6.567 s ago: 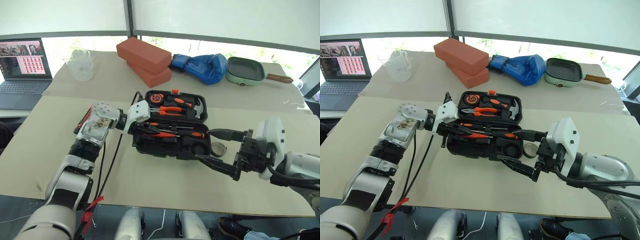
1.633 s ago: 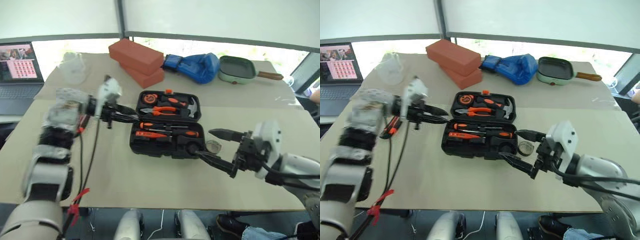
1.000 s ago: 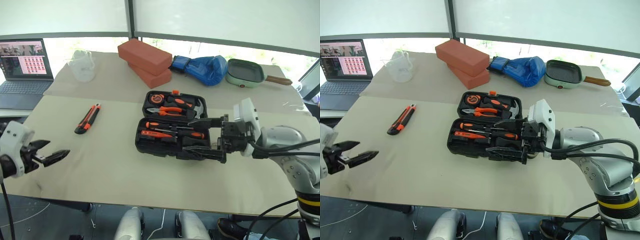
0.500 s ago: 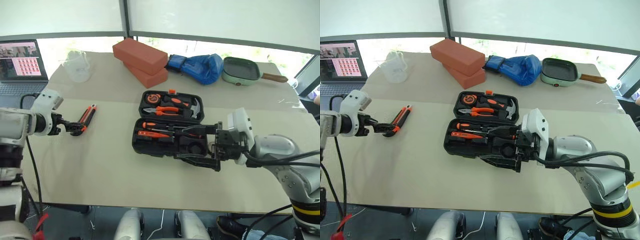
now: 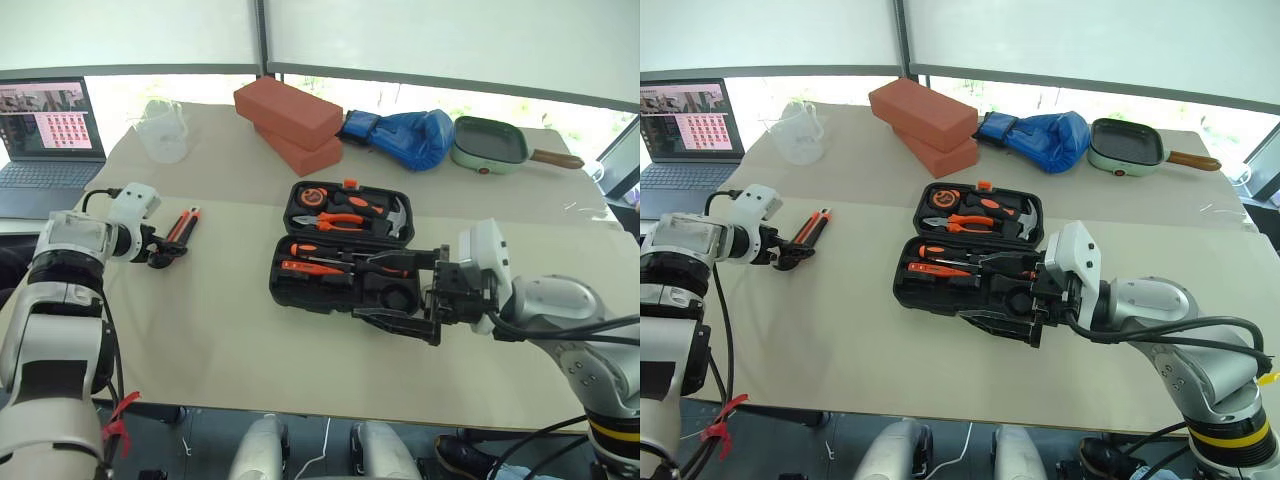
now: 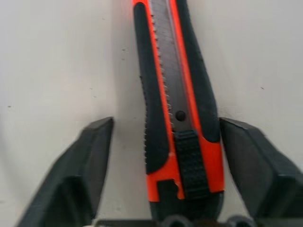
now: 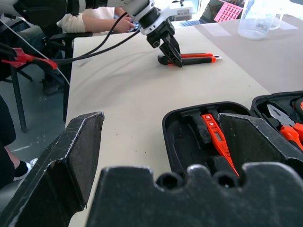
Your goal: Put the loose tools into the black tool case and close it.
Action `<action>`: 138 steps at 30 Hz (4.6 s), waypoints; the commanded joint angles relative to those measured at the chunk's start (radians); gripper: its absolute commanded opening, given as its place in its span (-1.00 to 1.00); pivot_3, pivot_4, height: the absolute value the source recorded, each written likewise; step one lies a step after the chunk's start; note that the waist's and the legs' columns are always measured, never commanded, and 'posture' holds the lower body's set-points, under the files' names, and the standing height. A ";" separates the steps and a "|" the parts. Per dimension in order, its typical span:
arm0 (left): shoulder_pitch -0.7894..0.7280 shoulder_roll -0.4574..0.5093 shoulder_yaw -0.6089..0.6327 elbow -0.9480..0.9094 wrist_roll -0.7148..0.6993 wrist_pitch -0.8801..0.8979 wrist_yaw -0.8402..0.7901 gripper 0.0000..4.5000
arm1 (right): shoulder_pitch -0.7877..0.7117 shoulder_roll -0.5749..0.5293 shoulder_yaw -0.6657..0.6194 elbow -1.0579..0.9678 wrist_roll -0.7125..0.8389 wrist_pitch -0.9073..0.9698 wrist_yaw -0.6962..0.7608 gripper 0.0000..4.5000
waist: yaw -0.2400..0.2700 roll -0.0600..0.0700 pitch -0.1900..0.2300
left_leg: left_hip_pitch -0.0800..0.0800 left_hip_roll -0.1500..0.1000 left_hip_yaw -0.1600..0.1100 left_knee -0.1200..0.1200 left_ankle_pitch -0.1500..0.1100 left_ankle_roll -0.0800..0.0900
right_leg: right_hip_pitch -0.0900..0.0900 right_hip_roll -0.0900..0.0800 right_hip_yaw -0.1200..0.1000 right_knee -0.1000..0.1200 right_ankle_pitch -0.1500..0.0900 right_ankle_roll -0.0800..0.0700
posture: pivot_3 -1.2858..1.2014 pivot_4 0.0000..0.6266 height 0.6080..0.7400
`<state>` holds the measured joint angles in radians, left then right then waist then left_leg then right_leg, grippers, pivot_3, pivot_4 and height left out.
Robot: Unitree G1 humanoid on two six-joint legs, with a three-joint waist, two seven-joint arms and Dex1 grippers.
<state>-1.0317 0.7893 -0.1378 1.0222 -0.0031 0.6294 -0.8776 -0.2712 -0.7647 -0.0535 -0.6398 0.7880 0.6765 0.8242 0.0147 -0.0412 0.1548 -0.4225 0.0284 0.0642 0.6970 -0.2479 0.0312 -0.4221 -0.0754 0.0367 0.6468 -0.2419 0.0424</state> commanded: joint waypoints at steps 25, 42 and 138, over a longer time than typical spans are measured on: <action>0.150 -0.090 -0.355 -0.880 0.012 -0.306 -0.564 -0.21 | 0.206 -0.058 -0.206 -0.158 0.092 0.038 -0.145 1.00 | -0.010 -0.002 0.001 | -0.002 0.001 -0.001 0.001 -0.001 0.001 | 0.000 0.003 0.003 -0.002 0.001 0.001 | 0.03 -0.52 0.98; 0.071 -0.224 -0.369 -0.658 0.062 -0.417 -0.635 0.01 | 0.229 -0.052 -0.197 -0.171 0.094 0.019 -0.188 1.00 | -0.004 -0.002 0.001 | -0.002 0.001 -0.001 0.002 -0.001 0.002 | 0.000 0.003 0.003 -0.002 0.001 0.001 | 0.03 -0.52 0.98; -0.008 -0.420 -0.394 -0.484 0.142 -0.525 -0.580 -0.99 | 0.340 -0.049 -0.228 -0.162 0.044 -0.028 -0.161 1.00 | -0.003 0.001 -0.003 | -0.001 0.000 -0.002 0.004 -0.001 0.002 | 0.002 0.003 0.003 -0.002 0.001 0.002 | 0.03 -0.52 0.98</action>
<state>-1.0170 0.3793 -0.5397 0.5261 0.1200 0.1272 -1.4792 0.0834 -0.8110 -0.2612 -0.7835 0.8307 0.6790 0.6554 0.0116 -0.0400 0.1517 -0.4238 0.0284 0.0619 0.7013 -0.2491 0.0334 -0.4203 -0.0727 0.0401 0.6450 -0.2413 0.0446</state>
